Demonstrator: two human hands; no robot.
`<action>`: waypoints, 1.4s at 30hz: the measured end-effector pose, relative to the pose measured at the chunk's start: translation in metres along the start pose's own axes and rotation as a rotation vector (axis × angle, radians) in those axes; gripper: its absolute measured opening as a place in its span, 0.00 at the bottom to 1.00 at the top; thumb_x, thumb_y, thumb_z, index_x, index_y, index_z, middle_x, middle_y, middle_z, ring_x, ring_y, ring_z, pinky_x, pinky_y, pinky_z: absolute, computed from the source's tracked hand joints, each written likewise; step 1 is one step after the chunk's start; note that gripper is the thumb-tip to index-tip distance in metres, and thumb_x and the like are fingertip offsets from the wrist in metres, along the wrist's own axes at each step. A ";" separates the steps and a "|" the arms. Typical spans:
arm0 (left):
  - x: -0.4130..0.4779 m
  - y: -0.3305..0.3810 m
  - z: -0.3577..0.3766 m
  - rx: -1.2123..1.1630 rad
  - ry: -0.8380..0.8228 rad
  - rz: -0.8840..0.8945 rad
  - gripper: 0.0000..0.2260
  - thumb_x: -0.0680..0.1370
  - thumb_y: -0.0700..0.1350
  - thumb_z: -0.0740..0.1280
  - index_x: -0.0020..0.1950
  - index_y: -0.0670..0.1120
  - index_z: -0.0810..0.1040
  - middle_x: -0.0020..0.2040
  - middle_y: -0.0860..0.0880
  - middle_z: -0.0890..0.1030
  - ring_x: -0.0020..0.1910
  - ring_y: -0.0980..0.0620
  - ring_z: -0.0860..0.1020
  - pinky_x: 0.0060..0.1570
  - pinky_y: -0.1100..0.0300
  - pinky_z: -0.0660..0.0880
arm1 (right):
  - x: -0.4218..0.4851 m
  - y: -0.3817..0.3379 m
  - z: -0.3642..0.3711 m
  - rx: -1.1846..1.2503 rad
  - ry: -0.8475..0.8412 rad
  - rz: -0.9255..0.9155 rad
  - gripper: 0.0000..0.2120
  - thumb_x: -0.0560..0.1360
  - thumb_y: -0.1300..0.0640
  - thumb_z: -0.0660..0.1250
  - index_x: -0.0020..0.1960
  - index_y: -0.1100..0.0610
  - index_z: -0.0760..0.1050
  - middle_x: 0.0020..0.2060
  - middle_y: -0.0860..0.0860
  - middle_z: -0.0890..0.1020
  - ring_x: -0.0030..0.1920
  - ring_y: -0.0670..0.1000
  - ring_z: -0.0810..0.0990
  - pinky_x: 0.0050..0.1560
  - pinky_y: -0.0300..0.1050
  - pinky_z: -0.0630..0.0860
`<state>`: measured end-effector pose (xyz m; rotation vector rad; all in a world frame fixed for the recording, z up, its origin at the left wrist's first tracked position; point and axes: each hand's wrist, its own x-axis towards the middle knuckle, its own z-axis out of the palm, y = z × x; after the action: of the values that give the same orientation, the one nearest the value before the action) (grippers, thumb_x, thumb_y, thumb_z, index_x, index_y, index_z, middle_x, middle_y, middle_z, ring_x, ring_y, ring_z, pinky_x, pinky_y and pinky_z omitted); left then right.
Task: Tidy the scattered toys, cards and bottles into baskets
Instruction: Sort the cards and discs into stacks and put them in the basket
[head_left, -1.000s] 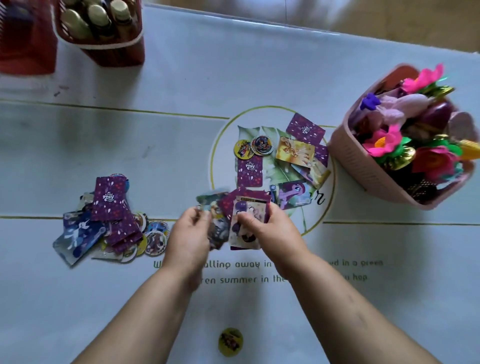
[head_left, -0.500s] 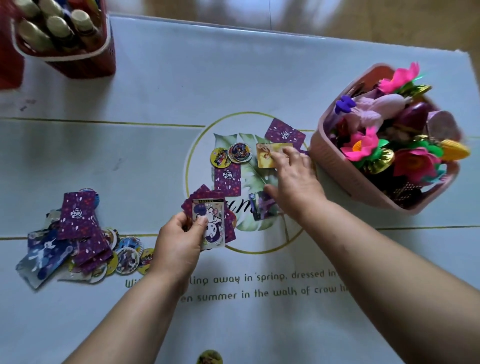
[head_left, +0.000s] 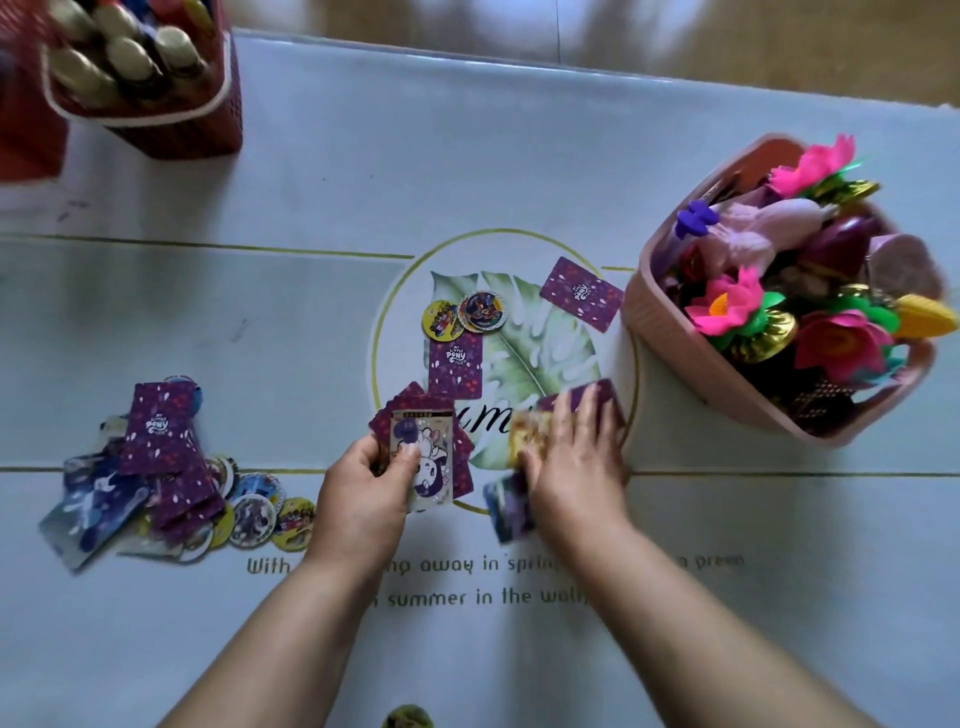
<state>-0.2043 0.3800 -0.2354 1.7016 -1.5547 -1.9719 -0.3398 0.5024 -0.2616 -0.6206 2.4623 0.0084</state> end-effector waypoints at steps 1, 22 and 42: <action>-0.004 -0.003 -0.002 0.005 0.006 -0.009 0.05 0.80 0.45 0.67 0.52 0.47 0.81 0.45 0.47 0.86 0.48 0.44 0.84 0.56 0.41 0.78 | -0.014 -0.001 0.007 -0.008 -0.037 -0.002 0.36 0.81 0.43 0.52 0.77 0.56 0.33 0.74 0.56 0.30 0.75 0.59 0.33 0.75 0.57 0.40; -0.070 -0.040 0.016 0.885 -0.342 0.277 0.13 0.81 0.48 0.62 0.65 0.53 0.73 0.58 0.51 0.75 0.60 0.50 0.73 0.57 0.57 0.70 | -0.005 0.040 -0.032 0.134 -0.078 -0.074 0.19 0.68 0.44 0.74 0.47 0.55 0.73 0.47 0.55 0.77 0.48 0.57 0.76 0.44 0.47 0.72; -0.052 -0.026 0.025 0.659 -0.015 0.029 0.09 0.79 0.47 0.66 0.56 0.48 0.70 0.45 0.51 0.78 0.44 0.47 0.75 0.43 0.57 0.70 | -0.052 0.050 -0.005 0.176 0.027 -0.116 0.07 0.75 0.56 0.66 0.53 0.53 0.73 0.48 0.50 0.79 0.51 0.54 0.77 0.41 0.44 0.66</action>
<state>-0.1918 0.4410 -0.2232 1.8305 -2.4018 -1.5436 -0.3270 0.5683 -0.2350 -0.6887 2.4163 -0.2610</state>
